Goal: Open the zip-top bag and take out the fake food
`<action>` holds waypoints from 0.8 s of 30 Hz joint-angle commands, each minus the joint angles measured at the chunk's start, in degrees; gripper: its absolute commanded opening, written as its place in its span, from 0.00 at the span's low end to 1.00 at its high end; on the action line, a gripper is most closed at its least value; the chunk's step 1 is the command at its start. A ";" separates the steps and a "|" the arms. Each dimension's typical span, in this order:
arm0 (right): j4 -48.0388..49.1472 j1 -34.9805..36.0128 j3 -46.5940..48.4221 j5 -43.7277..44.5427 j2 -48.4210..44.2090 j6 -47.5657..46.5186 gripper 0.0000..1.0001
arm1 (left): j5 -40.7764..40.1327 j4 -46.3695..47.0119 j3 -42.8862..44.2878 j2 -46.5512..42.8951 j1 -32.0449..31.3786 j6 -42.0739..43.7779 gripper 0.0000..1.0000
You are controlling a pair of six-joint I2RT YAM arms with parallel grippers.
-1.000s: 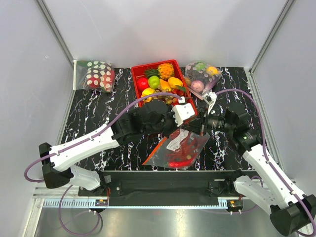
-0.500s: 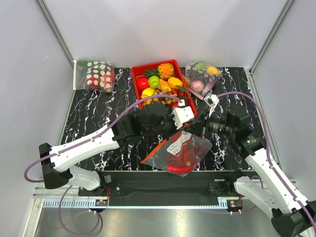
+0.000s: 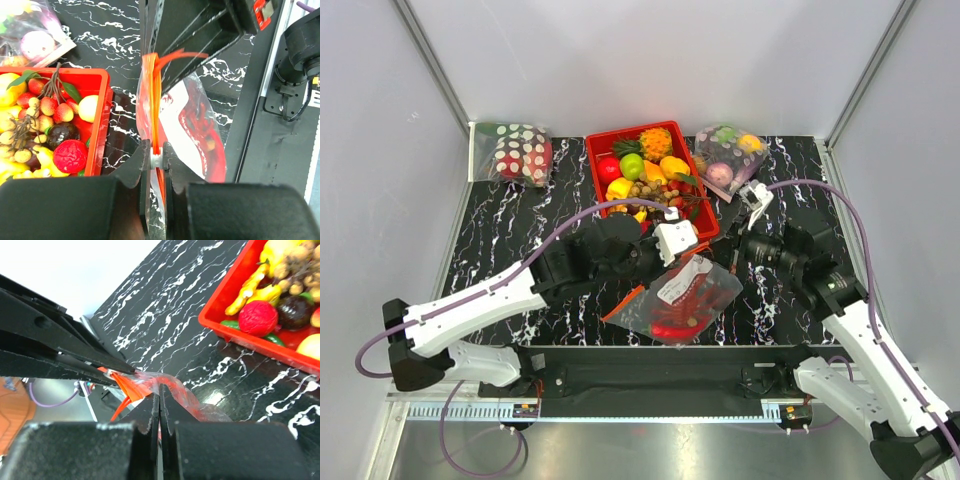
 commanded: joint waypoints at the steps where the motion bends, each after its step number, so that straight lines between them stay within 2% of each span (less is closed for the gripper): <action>1: 2.94 -0.65 4.58 8.85 0.91 -3.02 0.00 | -0.17 -2.05 -1.24 -3.14 -0.11 -0.73 0.00; 11: 2.50 -3.28 8.98 15.79 7.85 -7.24 0.00 | -3.07 -2.58 -2.82 -4.99 -0.11 -1.52 0.00; 24: 5.31 -8.56 9.60 18.35 12.07 -7.77 0.00 | -2.98 -2.67 -4.41 -6.40 -0.11 -2.05 0.00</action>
